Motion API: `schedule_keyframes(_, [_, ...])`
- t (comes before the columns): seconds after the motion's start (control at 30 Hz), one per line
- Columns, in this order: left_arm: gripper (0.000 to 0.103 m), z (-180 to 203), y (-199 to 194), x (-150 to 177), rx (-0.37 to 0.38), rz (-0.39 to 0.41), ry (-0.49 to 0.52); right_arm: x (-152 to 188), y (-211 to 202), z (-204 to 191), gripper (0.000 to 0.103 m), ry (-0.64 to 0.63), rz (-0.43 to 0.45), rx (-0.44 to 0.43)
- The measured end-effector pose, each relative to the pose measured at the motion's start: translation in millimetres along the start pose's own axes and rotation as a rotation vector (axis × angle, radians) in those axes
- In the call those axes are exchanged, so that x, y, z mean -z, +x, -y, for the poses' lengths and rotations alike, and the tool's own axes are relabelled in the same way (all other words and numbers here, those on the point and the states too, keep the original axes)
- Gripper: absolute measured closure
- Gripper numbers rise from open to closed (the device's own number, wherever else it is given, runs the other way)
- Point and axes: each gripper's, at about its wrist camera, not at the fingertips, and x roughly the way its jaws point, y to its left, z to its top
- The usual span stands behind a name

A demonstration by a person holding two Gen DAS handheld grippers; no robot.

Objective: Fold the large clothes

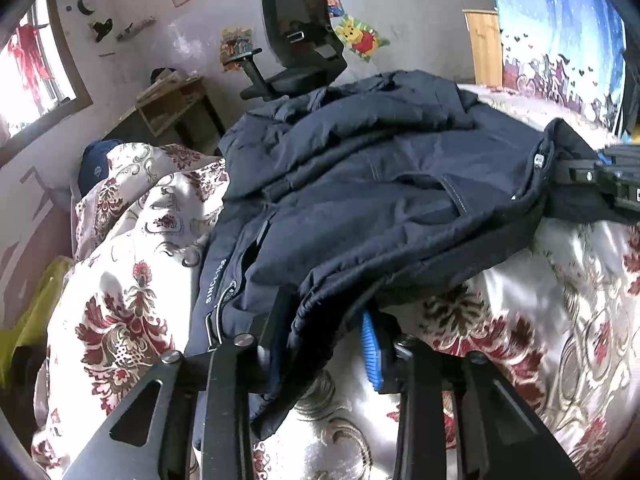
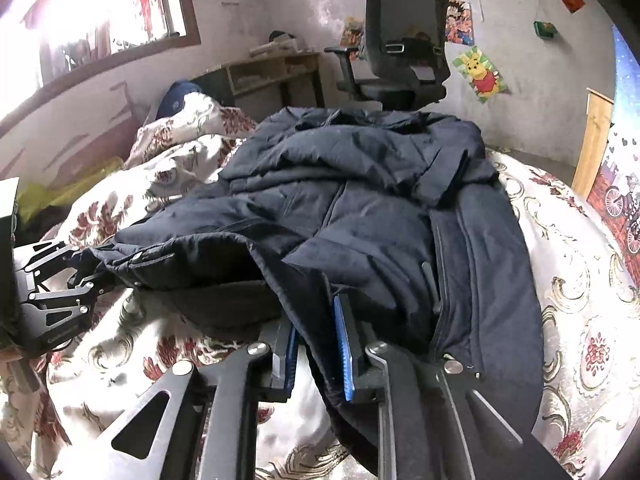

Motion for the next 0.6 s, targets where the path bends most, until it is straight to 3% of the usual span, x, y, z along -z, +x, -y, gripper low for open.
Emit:
schedule_keyframes(0.1, [0.089,-3,-5,-6,0.000,0.019,-0.024,-2,-6,0,0.091,0.005,0.030,0.003])
schedule_keyframes(0.6, [0.096,-15,-42,-20,0.004,0.122,-0.109,-16,-47,-8,0.094,0.005,0.174,0.029])
